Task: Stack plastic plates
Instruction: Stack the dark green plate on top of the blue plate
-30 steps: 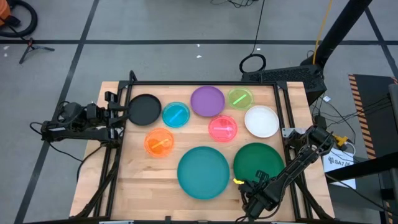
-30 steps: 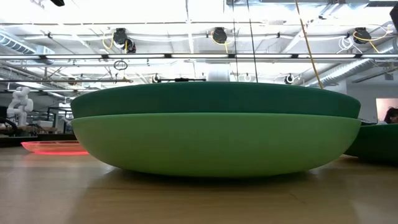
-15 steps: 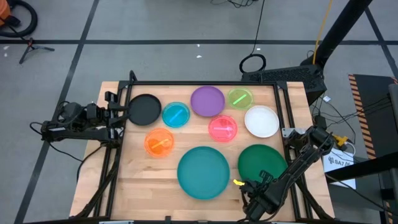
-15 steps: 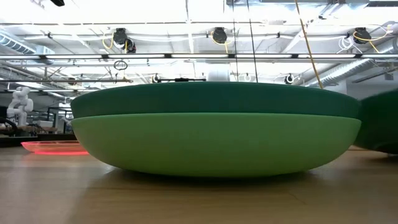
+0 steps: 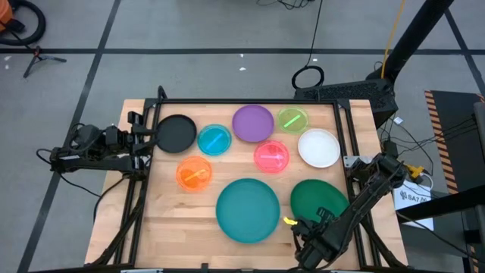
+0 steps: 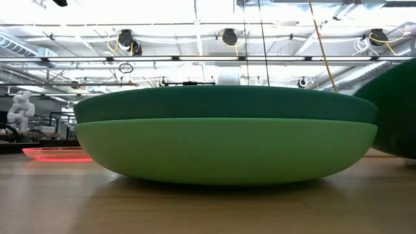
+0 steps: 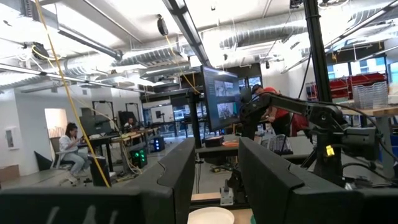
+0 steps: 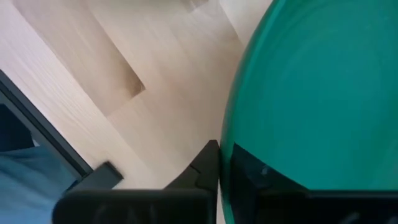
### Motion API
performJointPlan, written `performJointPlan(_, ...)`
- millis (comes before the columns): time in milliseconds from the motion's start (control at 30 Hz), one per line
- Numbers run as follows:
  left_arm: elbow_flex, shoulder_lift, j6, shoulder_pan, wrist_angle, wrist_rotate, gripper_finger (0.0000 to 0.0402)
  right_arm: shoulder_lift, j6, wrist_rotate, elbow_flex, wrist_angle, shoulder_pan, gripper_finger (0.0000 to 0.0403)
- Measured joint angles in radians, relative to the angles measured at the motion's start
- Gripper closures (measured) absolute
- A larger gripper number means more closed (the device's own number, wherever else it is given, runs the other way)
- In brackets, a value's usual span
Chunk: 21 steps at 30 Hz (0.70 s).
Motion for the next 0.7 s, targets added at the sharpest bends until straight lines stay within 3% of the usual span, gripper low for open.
performJointPlan(700, 0.0, 0.0, 0.0, 0.0, 0.0, 0.0, 0.027, 0.0, 0.023, 0.034, 0.054, -0.027, -0.03, 0.04)
